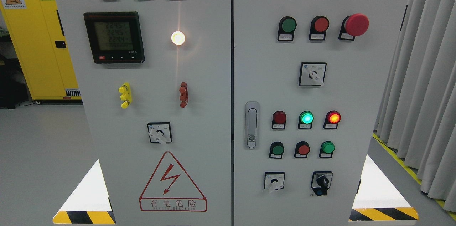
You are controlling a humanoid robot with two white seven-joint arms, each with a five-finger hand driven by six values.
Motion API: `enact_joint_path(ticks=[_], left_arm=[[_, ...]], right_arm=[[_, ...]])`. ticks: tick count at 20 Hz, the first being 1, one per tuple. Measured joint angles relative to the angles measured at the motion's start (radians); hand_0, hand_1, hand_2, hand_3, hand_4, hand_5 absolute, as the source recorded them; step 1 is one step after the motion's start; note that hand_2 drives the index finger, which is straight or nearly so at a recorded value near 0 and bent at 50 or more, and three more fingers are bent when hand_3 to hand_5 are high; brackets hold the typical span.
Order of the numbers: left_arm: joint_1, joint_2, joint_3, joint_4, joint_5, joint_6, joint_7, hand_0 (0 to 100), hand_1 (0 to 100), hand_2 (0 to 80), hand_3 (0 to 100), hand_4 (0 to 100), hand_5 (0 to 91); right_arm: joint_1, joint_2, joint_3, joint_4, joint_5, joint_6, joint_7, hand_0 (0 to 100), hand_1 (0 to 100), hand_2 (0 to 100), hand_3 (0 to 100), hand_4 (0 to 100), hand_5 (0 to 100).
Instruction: Press green start button
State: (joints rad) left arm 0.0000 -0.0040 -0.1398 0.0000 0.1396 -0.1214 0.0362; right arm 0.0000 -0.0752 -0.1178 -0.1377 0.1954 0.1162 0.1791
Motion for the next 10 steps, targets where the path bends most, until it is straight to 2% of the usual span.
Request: enact_joint_path(ticks=[7,10], left_arm=[[0.000,0.002,0.000,0.000,0.000,0.000,0.000,12,56,0.0,0,0,0.0],[0.000,0.002,0.000,0.000,0.000,0.000,0.000,12,56,0.0,0,0,0.0]], right_arm=[[0.000,-0.001,0.000,0.000,0.000,-0.001,0.002,23,25,0,0,0,0],[0.000,-0.001,0.002,-0.001,0.002,-0.036,0.004,23,25,0,0,0,0]])
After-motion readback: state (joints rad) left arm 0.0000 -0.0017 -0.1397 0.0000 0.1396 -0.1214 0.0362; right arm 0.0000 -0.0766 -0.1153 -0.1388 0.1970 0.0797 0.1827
